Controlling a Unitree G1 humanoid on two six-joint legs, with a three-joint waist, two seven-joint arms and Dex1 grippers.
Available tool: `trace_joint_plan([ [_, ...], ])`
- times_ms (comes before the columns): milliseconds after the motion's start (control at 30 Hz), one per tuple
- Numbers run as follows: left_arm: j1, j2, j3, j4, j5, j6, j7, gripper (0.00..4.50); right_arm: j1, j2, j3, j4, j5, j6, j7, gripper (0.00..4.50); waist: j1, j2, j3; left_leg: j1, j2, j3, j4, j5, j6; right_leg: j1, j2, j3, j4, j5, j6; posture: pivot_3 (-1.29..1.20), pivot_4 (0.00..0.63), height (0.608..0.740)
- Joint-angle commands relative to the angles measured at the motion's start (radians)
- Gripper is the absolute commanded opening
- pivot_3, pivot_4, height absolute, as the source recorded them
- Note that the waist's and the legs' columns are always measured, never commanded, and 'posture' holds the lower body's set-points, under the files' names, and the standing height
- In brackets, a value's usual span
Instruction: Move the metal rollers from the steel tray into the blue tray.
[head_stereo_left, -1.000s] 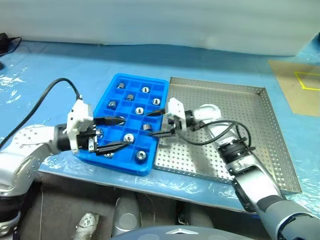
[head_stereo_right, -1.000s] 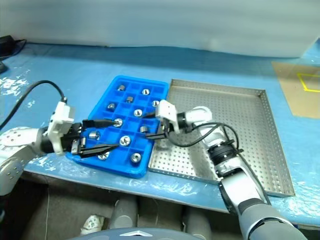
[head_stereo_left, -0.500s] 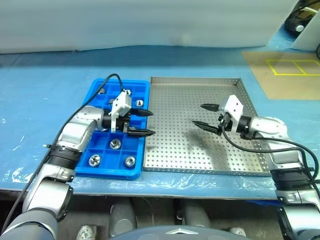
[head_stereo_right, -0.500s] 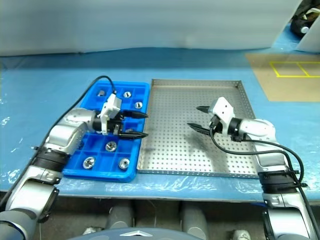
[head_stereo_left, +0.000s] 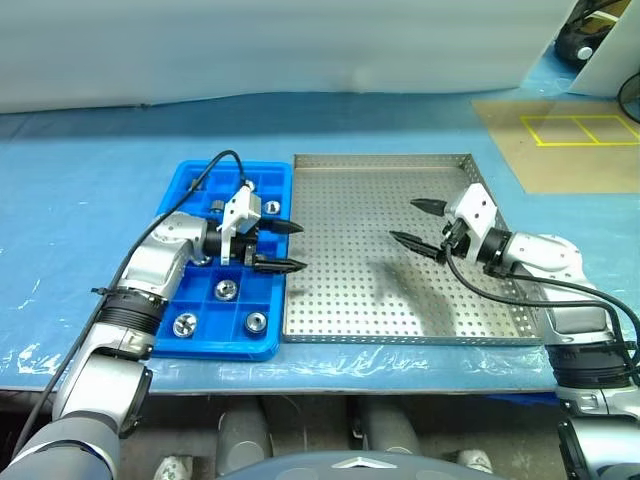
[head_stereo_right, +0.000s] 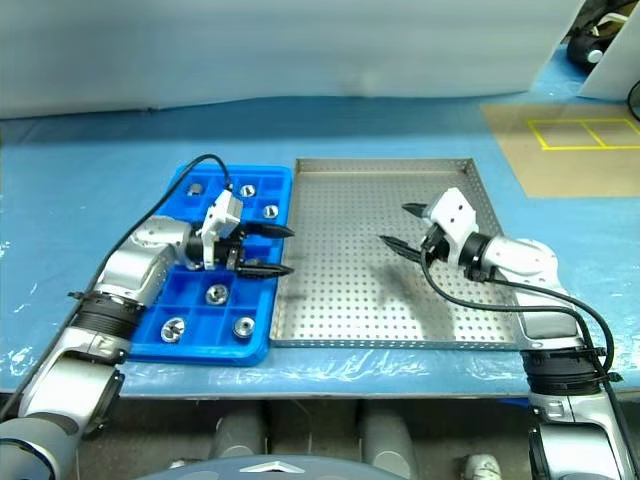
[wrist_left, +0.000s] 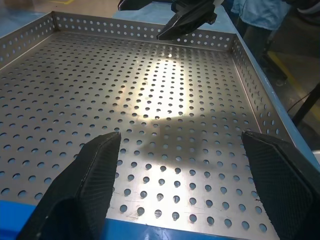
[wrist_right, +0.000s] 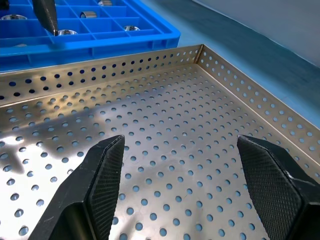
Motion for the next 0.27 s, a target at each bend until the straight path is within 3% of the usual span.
trace_joint_plan([
  [33,0.01,0.02,0.044,-0.059,-0.011,0.002,0.019,4.09,-0.05,0.011,0.019,0.028,0.007,-0.036,0.008,3.67,0.001,0.0,0.0,0.0,0.0,0.0,0.0,0.0,0.0,0.0,0.0,0.0,0.0,0.0,0.0,-0.12,0.15,0.74],
  [267,0.061,0.044,0.073,-0.12,-0.018,0.022,0.046,4.09,-0.118,0.026,0.049,0.106,0.004,-0.073,0.023,3.67,0.014,0.0,0.0,0.0,0.0,0.0,0.0,0.0,0.0,0.0,0.0,0.0,0.0,0.0,0.0,-0.08,0.15,0.74],
])
